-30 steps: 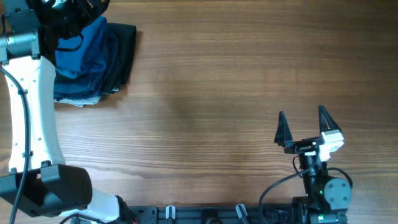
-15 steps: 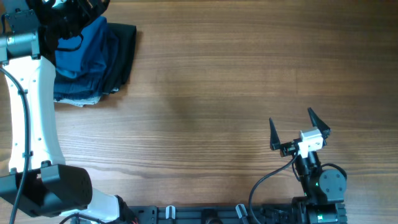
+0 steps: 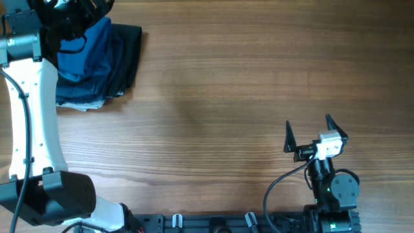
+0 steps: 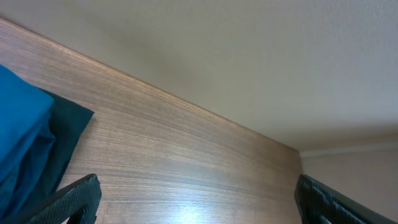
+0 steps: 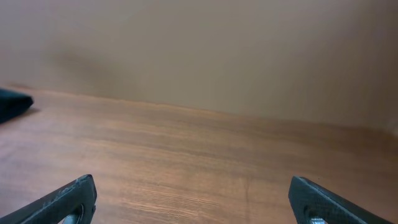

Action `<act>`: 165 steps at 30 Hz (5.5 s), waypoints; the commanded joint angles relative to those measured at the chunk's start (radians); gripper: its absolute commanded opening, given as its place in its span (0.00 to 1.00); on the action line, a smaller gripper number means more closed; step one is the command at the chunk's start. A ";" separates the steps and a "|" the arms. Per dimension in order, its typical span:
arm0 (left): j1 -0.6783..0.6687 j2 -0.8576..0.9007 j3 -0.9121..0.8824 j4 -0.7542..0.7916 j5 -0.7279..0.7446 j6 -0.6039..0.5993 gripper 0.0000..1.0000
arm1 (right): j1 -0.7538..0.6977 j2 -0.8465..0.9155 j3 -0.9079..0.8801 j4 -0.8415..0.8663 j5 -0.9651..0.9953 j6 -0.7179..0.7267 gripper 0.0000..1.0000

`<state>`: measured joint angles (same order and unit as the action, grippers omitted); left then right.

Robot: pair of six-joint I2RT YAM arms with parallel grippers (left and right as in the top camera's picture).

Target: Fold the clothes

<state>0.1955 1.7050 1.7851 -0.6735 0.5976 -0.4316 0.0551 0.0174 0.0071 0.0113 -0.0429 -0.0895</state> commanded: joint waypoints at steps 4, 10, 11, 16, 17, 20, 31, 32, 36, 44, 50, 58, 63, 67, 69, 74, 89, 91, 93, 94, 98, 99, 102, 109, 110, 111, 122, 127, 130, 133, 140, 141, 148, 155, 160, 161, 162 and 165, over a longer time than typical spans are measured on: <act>-0.002 0.007 0.001 0.000 0.011 -0.002 1.00 | -0.045 -0.014 -0.002 -0.002 0.057 0.121 1.00; -0.002 0.007 0.001 0.000 0.011 -0.002 1.00 | -0.072 -0.014 -0.002 -0.004 0.042 0.116 1.00; -0.002 0.007 0.001 0.000 0.011 -0.002 1.00 | -0.072 -0.014 -0.002 -0.004 0.042 0.116 1.00; -0.002 0.007 0.001 0.000 0.011 -0.002 1.00 | -0.072 -0.014 -0.002 -0.004 0.043 0.117 1.00; -0.002 0.007 0.001 0.000 0.011 -0.002 1.00 | -0.072 -0.014 -0.002 -0.004 0.043 0.117 1.00; -0.002 0.007 0.001 0.000 0.011 -0.002 1.00 | -0.072 -0.014 -0.002 -0.004 0.043 0.117 1.00; -0.002 0.007 0.001 0.000 0.011 -0.002 1.00 | -0.072 -0.014 -0.002 -0.004 0.043 0.117 1.00; -0.002 0.007 0.001 0.000 0.011 -0.002 1.00 | -0.072 -0.014 -0.002 -0.004 0.043 0.117 1.00; -0.002 0.007 0.001 0.000 0.011 -0.002 1.00 | -0.072 -0.014 -0.002 -0.004 0.043 0.117 1.00; -0.002 0.007 0.001 0.001 0.011 -0.002 1.00 | -0.072 -0.013 -0.002 -0.004 0.043 0.117 1.00; -0.029 -0.042 0.001 -0.074 0.010 -0.002 1.00 | -0.072 -0.013 -0.002 -0.004 0.043 0.117 1.00; -0.168 -0.290 0.000 -0.135 0.011 -0.002 1.00 | -0.072 -0.013 -0.002 -0.004 0.043 0.117 1.00; -0.271 -0.480 -0.040 -0.135 -0.004 0.012 1.00 | -0.072 -0.013 -0.002 -0.004 0.043 0.117 1.00; -0.270 -0.680 -0.194 -0.113 -0.008 0.008 1.00 | -0.072 -0.013 -0.002 -0.004 0.043 0.117 1.00; -0.263 -0.782 -0.301 -0.084 -0.042 0.008 1.00 | -0.072 -0.013 -0.002 -0.004 0.043 0.117 1.00; -0.239 -1.026 -0.609 -0.012 -0.114 0.008 1.00 | -0.072 -0.013 -0.002 -0.004 0.043 0.117 1.00; -0.230 -1.459 -1.344 0.238 -0.462 0.008 1.00 | -0.072 -0.013 -0.002 -0.004 0.043 0.117 1.00; -0.230 -1.503 -1.433 0.348 -0.465 0.008 1.00 | -0.072 -0.013 -0.002 -0.004 0.043 0.117 1.00; -0.230 -1.538 -1.509 0.454 -0.465 0.008 1.00 | -0.072 -0.013 -0.002 -0.004 0.043 0.117 1.00; -0.230 -1.552 -1.542 0.499 -0.466 0.008 1.00 | -0.072 -0.013 -0.002 -0.004 0.043 0.117 1.00; -0.230 -1.587 -1.625 0.619 -0.493 0.008 1.00 | -0.072 -0.013 -0.002 -0.004 0.043 0.117 1.00; -0.230 -1.594 -1.638 0.634 -0.509 0.009 1.00 | -0.072 -0.013 -0.002 -0.004 0.043 0.117 1.00; -0.232 -1.615 -1.663 0.645 -0.552 0.009 1.00 | -0.072 -0.013 -0.002 -0.004 0.043 0.117 1.00; -0.232 -1.675 -1.722 0.645 -0.600 0.009 1.00 | -0.072 -0.013 -0.002 -0.004 0.043 0.117 1.00; -0.232 -1.681 -1.728 0.646 -0.605 0.009 1.00 | -0.072 -0.013 -0.002 -0.004 0.043 0.117 1.00; -0.232 -1.688 -1.735 0.651 -0.608 0.009 1.00 | -0.072 -0.013 -0.002 -0.004 0.043 0.117 1.00; -0.232 -1.703 -1.779 0.661 -0.618 0.045 1.00 | -0.072 -0.013 -0.002 -0.004 0.043 0.117 1.00; -0.232 -1.703 -1.779 0.627 -0.617 0.169 1.00 | -0.072 -0.013 -0.002 -0.004 0.043 0.117 1.00; -0.232 -1.703 -1.779 0.600 -0.608 0.259 1.00 | -0.072 -0.013 -0.002 -0.004 0.043 0.117 1.00; -0.232 -1.703 -1.779 0.598 -0.579 0.400 1.00 | -0.072 -0.013 -0.002 -0.004 0.043 0.117 1.00; -0.232 -1.703 -1.779 0.597 -0.576 0.559 1.00 | -0.072 -0.013 -0.002 -0.004 0.043 0.117 1.00; -0.232 -1.703 -1.779 0.598 -0.576 0.559 1.00 | -0.072 -0.013 -0.002 -0.004 0.043 0.117 1.00; -0.232 -1.703 -1.779 0.598 -0.576 0.552 1.00 | -0.072 -0.013 -0.002 -0.004 0.043 0.117 1.00; -0.232 -1.702 -1.779 0.598 -0.576 0.552 1.00 | -0.072 -0.013 -0.002 -0.004 0.043 0.117 1.00; -0.232 -1.702 -1.779 0.598 -0.576 0.552 1.00 | -0.072 -0.013 -0.002 -0.004 0.043 0.117 1.00; -0.232 -1.702 -1.779 0.598 -0.576 0.552 1.00 | -0.072 -0.013 -0.002 -0.004 0.043 0.117 1.00; -0.232 -1.702 -1.779 0.599 -0.576 0.552 1.00 | -0.072 -0.013 -0.002 -0.004 0.043 0.117 1.00; -0.232 -1.701 -1.779 0.598 -0.576 0.552 1.00 | -0.072 -0.013 -0.002 -0.004 0.043 0.117 1.00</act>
<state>-0.0391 0.0135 0.0139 -0.0753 0.0090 0.1005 -0.0116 0.0154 0.0067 0.0036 -0.0135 0.0116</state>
